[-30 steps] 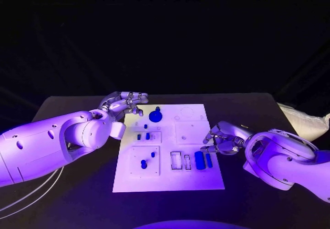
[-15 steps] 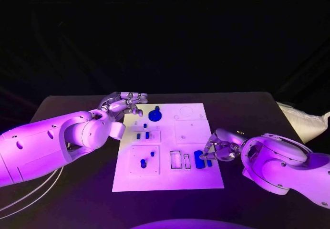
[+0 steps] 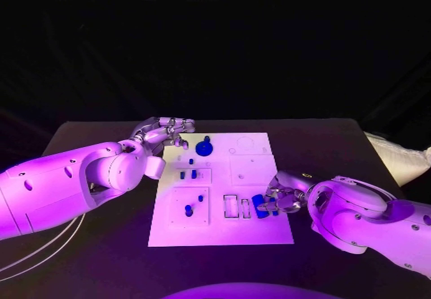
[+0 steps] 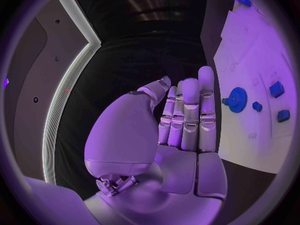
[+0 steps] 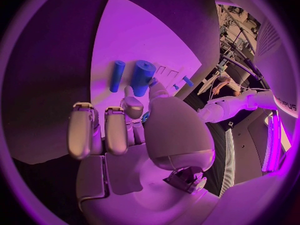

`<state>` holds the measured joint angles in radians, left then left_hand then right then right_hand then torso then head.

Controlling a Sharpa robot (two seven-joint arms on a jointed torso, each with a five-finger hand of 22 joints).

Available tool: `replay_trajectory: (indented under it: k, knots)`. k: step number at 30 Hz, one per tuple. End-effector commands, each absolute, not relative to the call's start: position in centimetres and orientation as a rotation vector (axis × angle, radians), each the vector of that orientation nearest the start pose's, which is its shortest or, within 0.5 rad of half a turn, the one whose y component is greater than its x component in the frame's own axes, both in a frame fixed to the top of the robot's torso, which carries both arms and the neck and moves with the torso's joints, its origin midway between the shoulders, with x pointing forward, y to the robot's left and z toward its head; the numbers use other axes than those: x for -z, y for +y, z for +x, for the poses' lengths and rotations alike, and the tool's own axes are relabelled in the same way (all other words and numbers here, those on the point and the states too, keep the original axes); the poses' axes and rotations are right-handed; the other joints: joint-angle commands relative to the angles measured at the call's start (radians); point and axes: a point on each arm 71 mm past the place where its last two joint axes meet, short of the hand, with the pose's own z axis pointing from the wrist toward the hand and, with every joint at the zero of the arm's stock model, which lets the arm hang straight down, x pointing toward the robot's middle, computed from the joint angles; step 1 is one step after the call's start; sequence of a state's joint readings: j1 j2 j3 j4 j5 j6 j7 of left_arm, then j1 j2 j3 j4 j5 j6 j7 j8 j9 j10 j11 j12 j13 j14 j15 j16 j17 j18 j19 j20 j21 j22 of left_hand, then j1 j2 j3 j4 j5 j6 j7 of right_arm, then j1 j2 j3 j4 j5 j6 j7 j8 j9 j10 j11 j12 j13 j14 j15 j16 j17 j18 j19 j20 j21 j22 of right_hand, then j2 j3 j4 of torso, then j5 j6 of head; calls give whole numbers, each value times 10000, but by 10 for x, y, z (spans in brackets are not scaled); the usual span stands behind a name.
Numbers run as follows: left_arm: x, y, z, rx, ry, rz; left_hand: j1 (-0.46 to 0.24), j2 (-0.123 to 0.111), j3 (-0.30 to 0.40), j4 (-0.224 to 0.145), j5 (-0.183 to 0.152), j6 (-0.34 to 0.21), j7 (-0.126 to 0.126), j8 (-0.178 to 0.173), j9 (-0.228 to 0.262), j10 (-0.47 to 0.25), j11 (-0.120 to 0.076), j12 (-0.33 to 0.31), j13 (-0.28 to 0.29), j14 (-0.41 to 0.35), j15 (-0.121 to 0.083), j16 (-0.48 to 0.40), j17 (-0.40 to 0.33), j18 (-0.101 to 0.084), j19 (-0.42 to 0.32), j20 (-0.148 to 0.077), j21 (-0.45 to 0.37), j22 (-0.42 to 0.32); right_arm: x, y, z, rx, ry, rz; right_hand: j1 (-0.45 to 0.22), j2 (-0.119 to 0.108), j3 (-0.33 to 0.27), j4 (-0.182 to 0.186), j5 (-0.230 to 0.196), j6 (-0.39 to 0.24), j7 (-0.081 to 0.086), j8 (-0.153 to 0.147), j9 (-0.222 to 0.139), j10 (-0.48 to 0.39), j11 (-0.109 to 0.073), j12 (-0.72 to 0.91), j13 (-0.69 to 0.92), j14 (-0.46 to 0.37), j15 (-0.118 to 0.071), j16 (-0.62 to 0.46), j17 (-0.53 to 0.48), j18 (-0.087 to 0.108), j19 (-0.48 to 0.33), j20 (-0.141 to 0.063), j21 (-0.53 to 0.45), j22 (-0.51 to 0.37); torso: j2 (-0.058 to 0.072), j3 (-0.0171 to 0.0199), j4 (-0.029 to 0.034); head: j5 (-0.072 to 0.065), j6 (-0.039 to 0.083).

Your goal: Assemble the parts on the task board

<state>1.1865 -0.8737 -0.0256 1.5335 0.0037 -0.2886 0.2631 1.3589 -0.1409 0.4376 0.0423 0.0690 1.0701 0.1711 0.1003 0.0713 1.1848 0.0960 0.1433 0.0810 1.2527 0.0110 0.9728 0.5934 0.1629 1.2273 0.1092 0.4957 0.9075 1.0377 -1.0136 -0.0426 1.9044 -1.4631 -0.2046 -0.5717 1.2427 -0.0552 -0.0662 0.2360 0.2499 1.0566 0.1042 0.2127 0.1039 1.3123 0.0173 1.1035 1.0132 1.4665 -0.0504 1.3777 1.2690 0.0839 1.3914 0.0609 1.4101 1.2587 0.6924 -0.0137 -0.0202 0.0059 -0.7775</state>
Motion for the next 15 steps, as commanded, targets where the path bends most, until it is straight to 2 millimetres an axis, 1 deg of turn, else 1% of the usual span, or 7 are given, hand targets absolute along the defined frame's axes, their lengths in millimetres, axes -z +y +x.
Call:
replay_trajectory:
  k: [1,4,6,8,10,15]
  knots:
    - [187,218,486,15102,15359,-12075,-113,9,-71,-4,-51,-84,0,69,-1,-62,6,27,17,-85,19,-31,-26,189,57,34,-49,-21,240,-192,379,-4139,20240,-104,98,120,-85,29,76,14,-48,61,20,-66,12,-44,48,525,-8,33,-7,-145,17,-15,50,-4,6,0,0,13,1]
    - [187,218,485,15110,15383,-12078,-113,9,-71,-4,-51,-84,0,69,-1,-62,6,27,17,-85,19,-31,-26,189,57,34,-49,-21,244,-187,380,-4142,20186,-202,152,161,-97,41,102,13,-49,67,25,-69,13,-50,63,524,-10,34,-4,-144,11,-17,48,-6,4,0,2,23,45]
    - [187,218,485,15117,15391,-12078,-126,3,-87,2,-52,-98,5,66,-3,-76,10,28,16,-90,20,-33,-33,189,58,36,-58,-29,246,-186,380,-4118,20155,-245,204,222,-105,61,120,15,-50,75,32,-69,11,-55,81,525,-11,40,5,-146,14,-18,54,6,4,2,0,47,7]
    - [187,218,485,15113,15396,-12081,-126,3,-87,2,-52,-98,5,66,-3,-76,10,28,16,-90,20,-33,-33,189,58,36,-58,-29,248,-185,381,-4086,20134,-274,217,233,-106,63,124,15,-51,77,33,-72,11,-60,80,525,-11,41,5,-146,14,-18,55,8,-4,-9,6,71,-11]
    - [187,218,485,15110,15404,-12086,-126,3,-87,2,-52,-98,5,66,-3,-76,10,28,16,-90,20,-33,-33,189,58,36,-58,-29,249,-184,381,-4061,20136,-306,275,264,-114,62,142,13,-51,81,37,-80,10,-74,84,522,-12,33,-6,-142,2,-19,47,-9,-6,-11,1,74,-31]
    - [187,218,485,15102,15423,-12095,-132,4,-94,6,-51,-109,8,63,-5,-87,13,28,15,-93,22,-35,-38,189,58,37,-64,-34,250,-184,382,-4018,20097,-350,444,352,-126,41,202,20,-52,99,51,-92,7,-101,111,520,-14,33,-6,-142,-3,-22,49,-5,-3,-2,-9,83,-27]
